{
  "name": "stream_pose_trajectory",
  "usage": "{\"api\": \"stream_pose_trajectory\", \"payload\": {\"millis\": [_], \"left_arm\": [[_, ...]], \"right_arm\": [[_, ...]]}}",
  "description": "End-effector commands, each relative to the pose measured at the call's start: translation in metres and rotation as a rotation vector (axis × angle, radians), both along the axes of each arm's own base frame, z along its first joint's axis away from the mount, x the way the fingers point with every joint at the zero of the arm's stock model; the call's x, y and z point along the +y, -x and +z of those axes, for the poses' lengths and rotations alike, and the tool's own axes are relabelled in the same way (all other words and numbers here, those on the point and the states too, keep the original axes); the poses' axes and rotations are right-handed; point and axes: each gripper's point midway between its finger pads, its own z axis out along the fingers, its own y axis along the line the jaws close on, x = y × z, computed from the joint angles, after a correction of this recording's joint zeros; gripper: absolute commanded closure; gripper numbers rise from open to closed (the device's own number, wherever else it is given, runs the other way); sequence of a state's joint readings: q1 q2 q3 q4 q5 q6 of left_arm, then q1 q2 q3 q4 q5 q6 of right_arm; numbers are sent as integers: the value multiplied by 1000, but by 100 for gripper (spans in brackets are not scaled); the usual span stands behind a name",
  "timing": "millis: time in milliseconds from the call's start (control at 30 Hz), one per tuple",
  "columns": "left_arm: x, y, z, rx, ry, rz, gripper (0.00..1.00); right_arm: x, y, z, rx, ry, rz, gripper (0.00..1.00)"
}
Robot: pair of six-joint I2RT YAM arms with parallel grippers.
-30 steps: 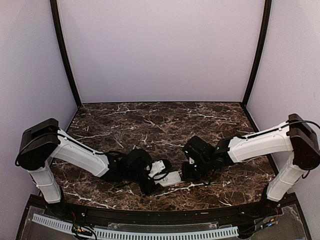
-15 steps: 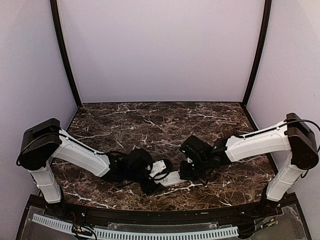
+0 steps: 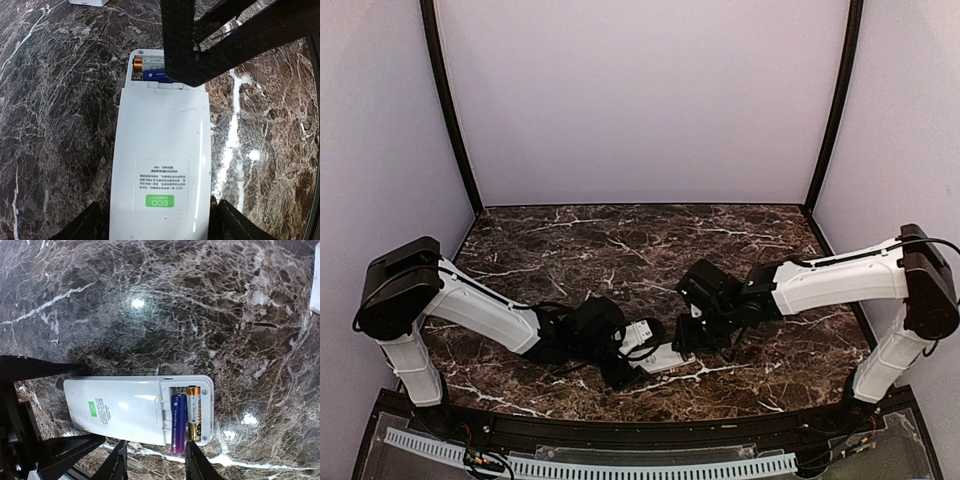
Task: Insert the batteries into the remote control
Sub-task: Place the battery in the battery compartment.
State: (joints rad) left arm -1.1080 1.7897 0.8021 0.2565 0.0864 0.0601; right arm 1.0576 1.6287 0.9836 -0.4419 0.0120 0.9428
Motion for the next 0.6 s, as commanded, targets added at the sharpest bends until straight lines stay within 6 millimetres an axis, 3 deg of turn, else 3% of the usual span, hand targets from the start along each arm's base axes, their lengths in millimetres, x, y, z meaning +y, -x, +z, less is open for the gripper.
{"api": "stream_pose_trajectory", "payload": {"millis": [0, 133, 367, 467, 567], "left_arm": [[23, 12, -30, 69, -108, -3, 23], [25, 12, -31, 55, -121, -13, 23], [33, 17, -34, 59, -127, -14, 27], [35, 20, -30, 60, -90, -11, 26], [35, 20, -24, 52, -64, -9, 24]], "right_arm": [[6, 0, 33, -62, -33, 138, 63], [16, 8, 64, -156, -89, 466, 64], [3, -1, 87, -398, -142, 838, 62], [4, -9, 96, -490, -159, 815, 64], [9, -12, 98, -446, -212, 711, 64]]}}
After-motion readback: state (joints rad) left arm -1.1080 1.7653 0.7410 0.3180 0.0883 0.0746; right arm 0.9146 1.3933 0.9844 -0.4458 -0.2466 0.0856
